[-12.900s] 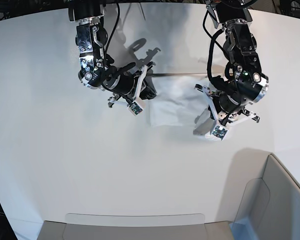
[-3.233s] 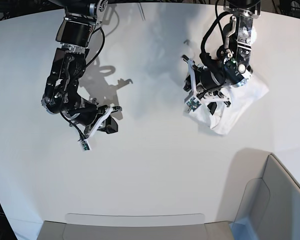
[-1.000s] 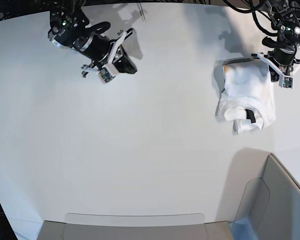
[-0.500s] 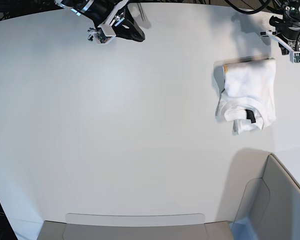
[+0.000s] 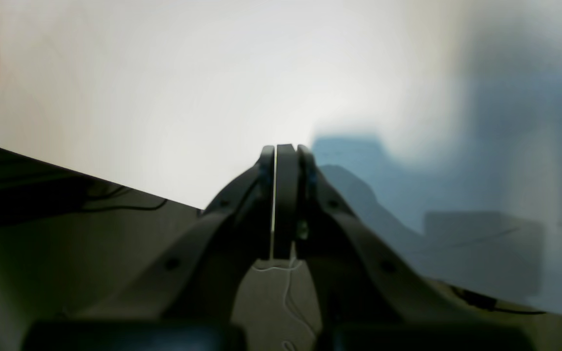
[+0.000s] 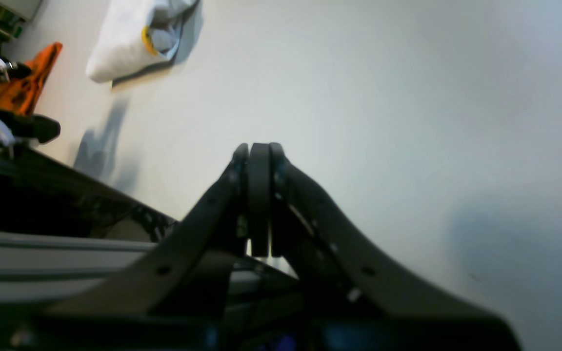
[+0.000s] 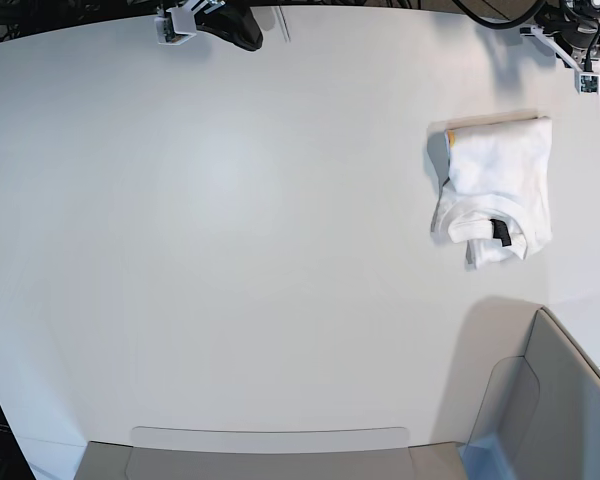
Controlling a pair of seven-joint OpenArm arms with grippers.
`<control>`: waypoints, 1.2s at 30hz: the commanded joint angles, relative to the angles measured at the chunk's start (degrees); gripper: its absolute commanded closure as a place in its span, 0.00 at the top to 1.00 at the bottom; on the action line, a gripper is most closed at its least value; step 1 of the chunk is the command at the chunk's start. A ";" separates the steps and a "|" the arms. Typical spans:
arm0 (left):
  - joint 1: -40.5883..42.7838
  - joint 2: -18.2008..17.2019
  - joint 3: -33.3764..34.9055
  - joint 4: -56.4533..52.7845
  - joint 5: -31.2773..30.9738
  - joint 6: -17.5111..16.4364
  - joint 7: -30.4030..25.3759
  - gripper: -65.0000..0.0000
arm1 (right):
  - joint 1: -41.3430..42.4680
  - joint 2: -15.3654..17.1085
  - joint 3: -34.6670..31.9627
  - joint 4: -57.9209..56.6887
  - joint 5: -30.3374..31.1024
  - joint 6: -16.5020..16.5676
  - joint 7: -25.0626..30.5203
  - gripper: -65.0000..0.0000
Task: Layout the t-shirt on the table in an organized manner, then fold the t-shirt properly
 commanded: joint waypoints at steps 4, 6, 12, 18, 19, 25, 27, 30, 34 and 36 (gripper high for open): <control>0.23 2.94 -0.45 0.89 3.30 0.14 -5.65 0.00 | 0.17 1.08 1.44 -0.51 1.31 0.80 0.76 0.00; 0.06 5.40 -0.45 0.81 4.80 0.14 -7.94 0.00 | 2.54 3.28 1.44 -0.78 3.51 0.71 0.41 0.00; -3.55 9.36 -0.36 0.72 10.42 0.14 -8.11 0.00 | 13.01 4.25 9.17 -0.60 7.64 -2.10 -9.79 0.00; -3.81 12.96 -3.97 0.72 15.78 0.14 -8.55 0.00 | 15.20 3.98 19.37 0.63 8.61 4.31 -18.58 0.00; -3.64 13.22 -4.49 0.72 15.87 0.14 -8.55 0.00 | 14.59 3.63 20.60 0.63 8.35 6.34 -19.55 0.00; -1.79 13.49 -7.13 0.01 15.87 0.14 -8.46 0.00 | 10.98 2.05 25.44 0.54 8.08 9.19 -25.17 0.00; -0.82 13.49 -7.22 -1.30 15.87 0.14 -8.46 0.00 | 10.19 2.05 27.11 0.54 7.91 9.19 -27.55 0.00; 1.02 13.49 -7.22 -4.56 15.87 0.14 -8.55 0.00 | 9.75 2.05 29.13 0.54 4.65 9.19 -29.83 0.00; 3.84 13.49 -7.22 -7.46 15.87 0.14 -8.73 0.00 | 8.87 0.64 29.57 0.54 -2.12 9.19 -30.01 0.00; 4.89 13.40 -7.31 -7.90 15.78 0.14 -8.90 0.00 | 8.79 -0.32 29.74 0.54 -4.67 9.19 -30.01 0.00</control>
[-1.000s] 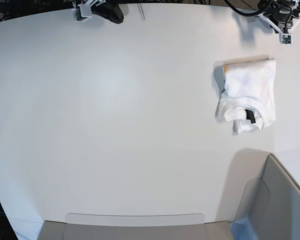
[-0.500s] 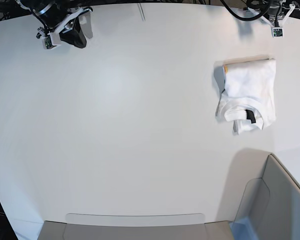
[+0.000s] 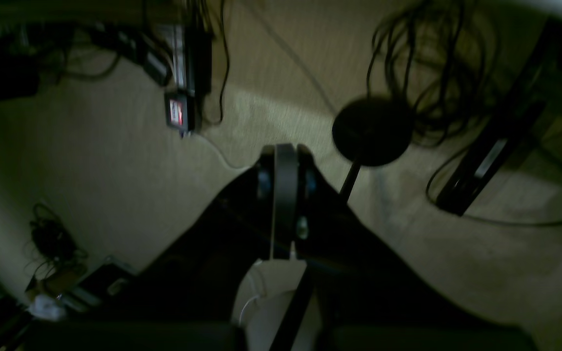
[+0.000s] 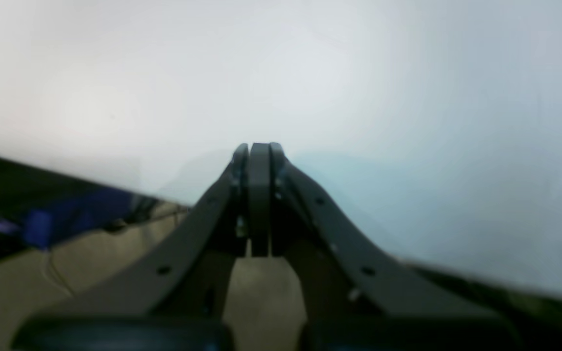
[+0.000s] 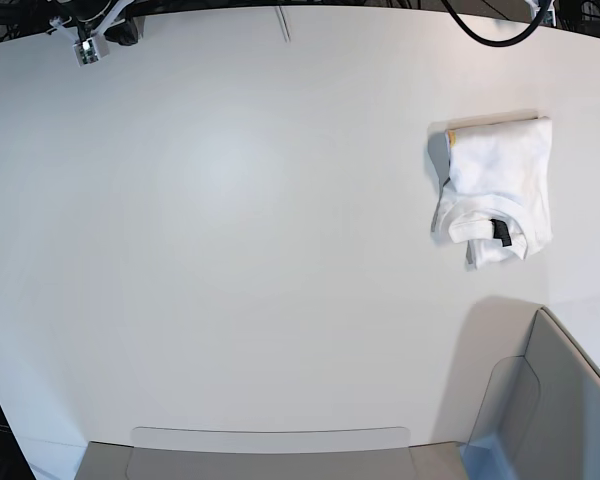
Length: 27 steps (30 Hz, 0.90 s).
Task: Layout the t-shirt on the table in an organized manner, then fold the t-shirt properly
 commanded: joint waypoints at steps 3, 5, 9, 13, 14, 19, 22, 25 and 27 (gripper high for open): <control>1.84 -0.46 -0.66 -0.17 -0.15 0.36 -2.03 0.00 | -1.03 -2.39 1.71 0.91 -3.23 0.80 1.01 0.00; 2.63 -0.46 -0.66 -1.48 -0.15 0.36 -2.55 0.00 | -0.85 -4.86 2.94 1.00 -6.30 0.80 1.36 0.00; 2.72 -0.46 -3.30 -4.65 -0.06 0.36 -2.64 0.00 | 0.64 -7.31 6.98 1.00 -11.93 0.80 1.36 0.00; 2.89 -0.81 -4.27 -8.78 -0.06 0.36 -2.99 0.00 | 0.55 -7.31 9.88 0.39 -15.27 0.80 1.01 0.00; 3.42 -0.90 -4.35 -9.84 -0.06 0.36 -3.87 0.00 | 0.55 -7.31 10.94 -0.23 -15.62 0.80 1.01 0.00; 4.21 -0.90 -4.35 -14.85 -0.06 0.36 -9.94 0.00 | 0.55 -7.31 14.46 -1.55 -18.43 0.80 1.36 0.00; 4.21 -0.90 -4.35 -16.87 -0.06 0.36 -11.43 0.00 | 0.47 -7.31 16.04 -2.34 -19.84 0.80 1.36 0.00; 4.21 -0.98 -4.35 -20.21 -0.06 0.36 -11.61 0.00 | 0.55 -7.31 16.30 -5.86 -22.92 0.80 1.45 0.00; 4.21 -1.51 -4.27 -23.20 -0.06 0.36 -11.70 0.00 | 1.08 -7.31 16.13 -9.46 -26.43 0.80 1.53 0.00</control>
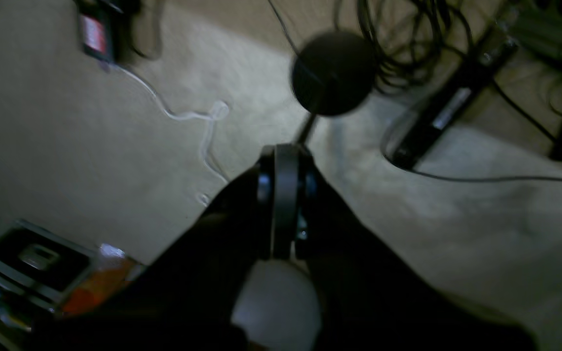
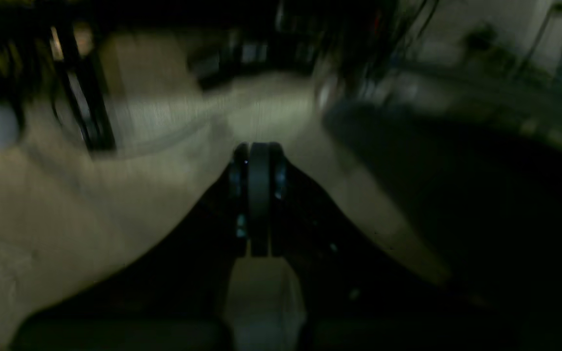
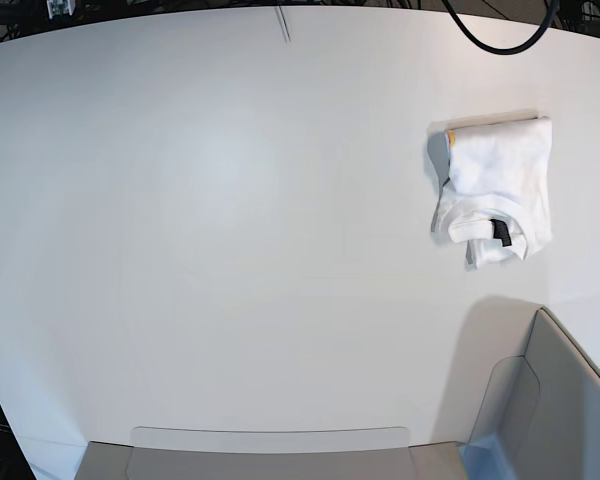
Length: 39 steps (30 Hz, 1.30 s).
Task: Layout the t-shirt on the table in an organized manner, then fold the t-shirt properly
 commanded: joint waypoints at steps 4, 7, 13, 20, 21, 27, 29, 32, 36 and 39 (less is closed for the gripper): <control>1.39 -2.18 -0.29 -4.98 0.16 0.34 -3.41 0.00 | 1.05 0.23 0.70 -8.18 -5.22 0.58 5.87 0.00; 1.04 -3.76 -0.03 -10.69 0.16 0.34 -6.84 0.00 | 2.37 0.23 0.70 -16.88 -8.47 0.58 12.64 0.00; -2.21 -7.28 0.24 -22.21 2.18 0.34 -9.83 0.00 | 6.59 0.66 0.78 -30.42 -16.30 0.58 21.61 0.00; -7.93 -9.03 -0.11 -41.64 13.17 0.34 -25.91 0.00 | 13.00 7.61 0.78 -47.21 -20.69 0.58 22.58 0.00; -8.37 -9.03 0.06 -43.84 14.66 0.34 -28.02 0.00 | 13.88 8.84 0.78 -49.50 -21.05 0.58 22.58 0.00; -13.29 -11.06 0.06 -57.64 22.49 0.34 -34.53 0.00 | 17.58 15.34 0.43 -63.03 -21.84 0.58 27.85 0.00; -15.13 -12.73 0.15 -62.12 23.10 0.34 -34.70 0.00 | 18.37 17.01 0.35 -67.52 -22.63 0.58 31.37 0.00; -18.30 -14.57 0.24 -66.69 23.10 0.34 -34.70 0.00 | 21.27 19.21 0.61 -75.43 -28.43 0.58 35.23 0.00; -20.50 -15.45 0.33 -68.10 23.19 3.37 -34.70 0.00 | 24.43 22.11 0.43 -85.54 -32.47 0.58 39.89 0.00; -21.46 -15.45 0.41 -68.10 23.81 7.24 -34.53 0.00 | 27.07 23.87 0.43 -91.43 -35.73 -2.80 41.92 0.00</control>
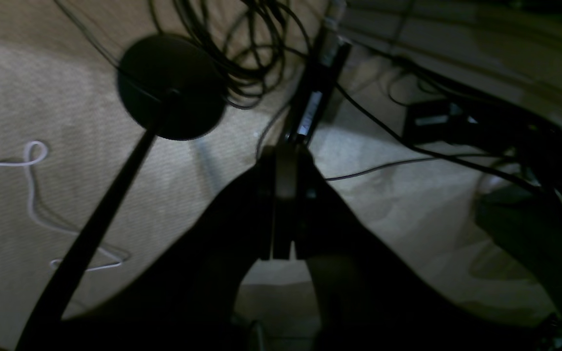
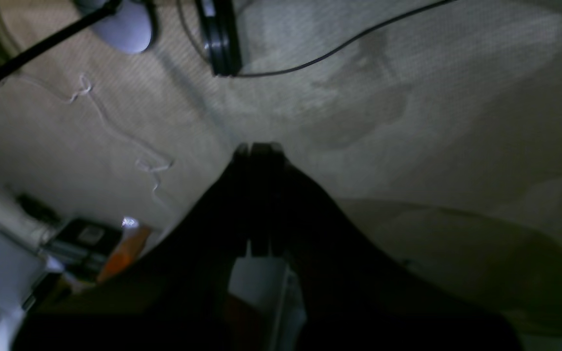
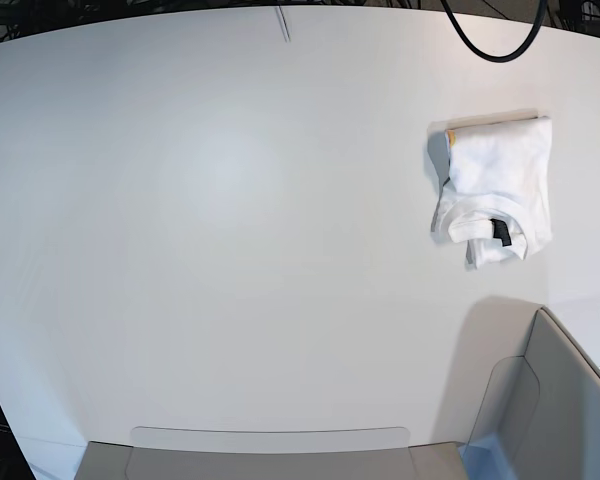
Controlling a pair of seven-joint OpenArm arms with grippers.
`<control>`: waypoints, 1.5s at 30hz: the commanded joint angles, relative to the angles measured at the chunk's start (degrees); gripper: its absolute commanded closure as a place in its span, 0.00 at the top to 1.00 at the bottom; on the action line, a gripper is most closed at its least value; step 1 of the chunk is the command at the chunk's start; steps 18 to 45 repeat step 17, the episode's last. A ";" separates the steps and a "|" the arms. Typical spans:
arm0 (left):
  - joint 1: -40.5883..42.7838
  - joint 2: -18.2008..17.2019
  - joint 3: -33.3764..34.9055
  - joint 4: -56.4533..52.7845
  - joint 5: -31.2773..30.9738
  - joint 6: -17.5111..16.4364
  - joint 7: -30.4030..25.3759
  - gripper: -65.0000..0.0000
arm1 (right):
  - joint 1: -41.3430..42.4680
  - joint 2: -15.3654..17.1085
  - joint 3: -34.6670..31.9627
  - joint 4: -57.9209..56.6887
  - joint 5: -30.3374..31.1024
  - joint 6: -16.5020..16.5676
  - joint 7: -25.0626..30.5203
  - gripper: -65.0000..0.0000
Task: Layout the t-shirt on the table in an organized manner, then fold the t-shirt properly
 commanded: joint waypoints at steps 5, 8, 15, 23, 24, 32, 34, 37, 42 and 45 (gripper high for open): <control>0.67 0.00 0.06 -0.30 6.29 10.14 0.64 0.00 | 2.15 1.45 0.06 -2.77 -3.81 -9.89 2.76 0.00; -0.12 0.09 -0.02 -0.65 8.92 17.79 0.55 0.00 | 3.38 1.36 -0.03 -2.77 -5.13 -15.43 3.29 0.00; -1.26 1.23 -0.11 -0.65 11.38 24.47 0.55 0.00 | 5.22 -0.22 -0.03 -2.86 -12.34 -28.44 3.29 0.00; -1.88 1.23 -0.02 -0.65 11.38 24.47 0.55 0.00 | 5.66 -0.92 -0.03 -2.86 -13.22 -31.61 3.29 0.00; -1.88 1.23 -0.02 -0.65 11.38 24.47 0.55 0.00 | 5.66 -0.92 -0.03 -2.86 -13.22 -31.61 3.29 0.00; -1.88 1.23 -0.02 -0.65 11.38 24.47 0.55 0.00 | 5.66 -0.92 -0.03 -2.86 -13.22 -31.61 3.29 0.00; -1.88 1.23 -0.02 -0.65 11.38 24.47 0.55 0.00 | 5.66 -0.92 -0.03 -2.86 -13.22 -31.61 3.29 0.00; -1.88 1.23 -0.02 -0.65 11.38 24.47 0.55 0.00 | 5.66 -0.92 -0.03 -2.86 -13.22 -31.61 3.29 0.00; -1.88 1.23 -0.02 -0.65 11.38 24.47 0.55 0.00 | 5.66 -0.92 -0.03 -2.86 -13.22 -31.61 3.29 0.00; -1.88 1.23 -0.02 -0.65 11.38 24.47 0.55 0.00 | 5.66 -0.92 -0.03 -2.86 -13.22 -31.61 3.29 0.00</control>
